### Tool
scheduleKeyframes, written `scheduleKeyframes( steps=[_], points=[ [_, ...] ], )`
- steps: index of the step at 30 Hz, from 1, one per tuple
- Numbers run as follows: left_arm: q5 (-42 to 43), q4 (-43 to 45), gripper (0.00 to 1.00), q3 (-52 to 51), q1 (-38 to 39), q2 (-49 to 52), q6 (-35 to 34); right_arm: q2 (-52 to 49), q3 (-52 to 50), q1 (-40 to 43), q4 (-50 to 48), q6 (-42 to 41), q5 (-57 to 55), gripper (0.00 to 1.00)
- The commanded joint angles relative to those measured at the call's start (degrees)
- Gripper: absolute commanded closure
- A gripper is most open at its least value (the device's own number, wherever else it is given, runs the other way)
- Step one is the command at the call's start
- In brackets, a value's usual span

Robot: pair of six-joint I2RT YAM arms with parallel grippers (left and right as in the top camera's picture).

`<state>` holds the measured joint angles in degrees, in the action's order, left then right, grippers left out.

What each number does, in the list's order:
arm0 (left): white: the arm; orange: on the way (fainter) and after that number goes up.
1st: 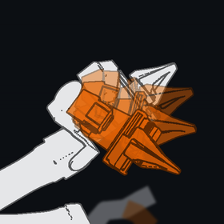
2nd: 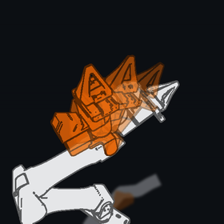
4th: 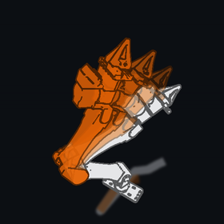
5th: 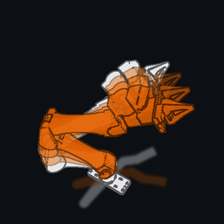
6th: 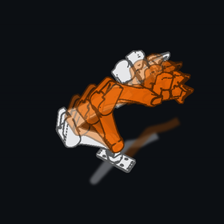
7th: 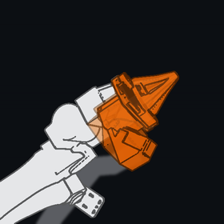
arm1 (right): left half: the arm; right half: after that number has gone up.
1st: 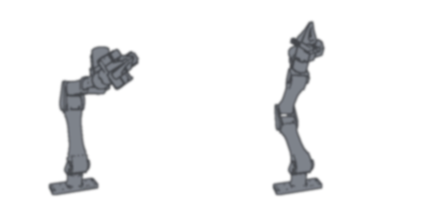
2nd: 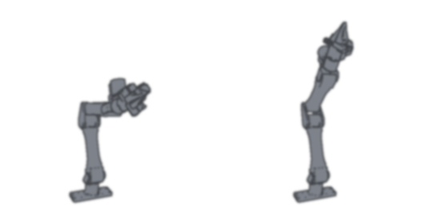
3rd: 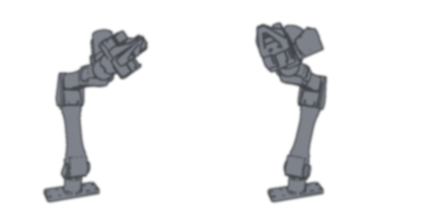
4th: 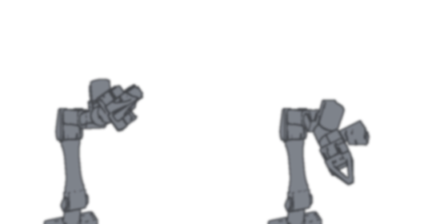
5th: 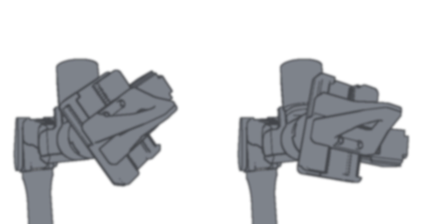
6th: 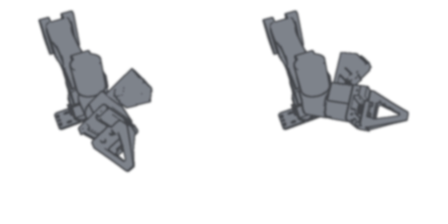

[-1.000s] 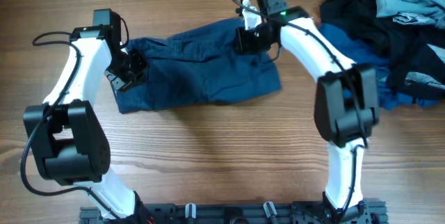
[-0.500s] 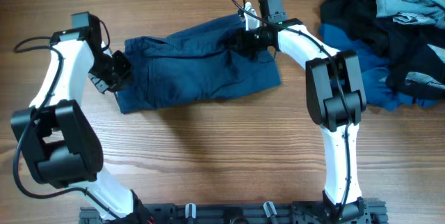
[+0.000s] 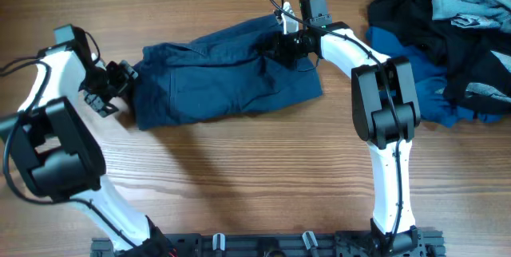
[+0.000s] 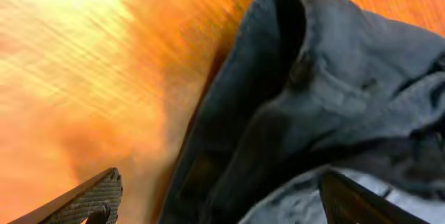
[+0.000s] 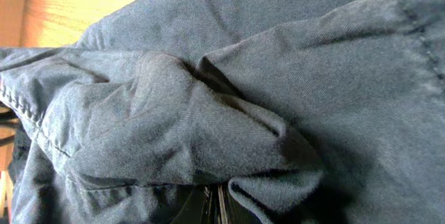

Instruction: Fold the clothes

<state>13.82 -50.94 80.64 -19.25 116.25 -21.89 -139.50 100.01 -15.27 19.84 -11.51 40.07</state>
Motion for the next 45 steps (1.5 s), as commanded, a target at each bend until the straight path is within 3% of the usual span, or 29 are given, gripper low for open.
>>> scheduleKeyframes(
  steps=[1,7,9,11,12,14,24,29,40,45],
  points=[
    [7.3,2.4,0.10,0.6,0.2,2.4,0.5,-4.3,-0.4,-0.1,0.6,1.0,-4.2,0.96],
    [8.9,2.6,0.19,0.6,3.7,2.8,0.5,-4.3,-0.4,-0.1,1.0,0.8,-4.1,0.96],
    [8.9,2.8,0.27,0.6,5.6,3.0,0.7,-4.3,-0.4,-0.1,1.9,0.9,-4.2,0.96],
    [8.8,2.8,0.55,0.6,6.5,3.1,0.7,-4.3,-0.4,-0.1,2.5,0.9,-4.2,0.96],
    [8.7,2.7,0.78,0.6,6.9,3.2,0.7,-4.3,-0.4,0.0,2.9,0.9,-4.2,0.96],
    [8.7,2.3,0.96,0.6,7.0,3.2,0.7,-4.3,-0.4,0.0,3.3,1.0,-4.2,0.96],
    [10.5,1.7,0.96,0.6,6.2,-5.1,0.7,-4.5,-0.4,0.3,6.4,2.3,-4.5,0.96],
    [10.8,8.7,0.96,0.6,14.9,-11.5,-1.8,-5.0,-0.4,0.2,7.2,2.3,-4.7,0.96],
    [10.2,22.4,0.96,0.6,36.1,-11.6,-5.6,-7.5,-0.4,0.2,8.5,1.4,-4.6,0.96],
    [2.8,24.4,0.96,0.6,44.5,-10.7,-6.2,-7.7,-0.4,0.2,8.4,0.8,-4.0,0.96]
  ],
)
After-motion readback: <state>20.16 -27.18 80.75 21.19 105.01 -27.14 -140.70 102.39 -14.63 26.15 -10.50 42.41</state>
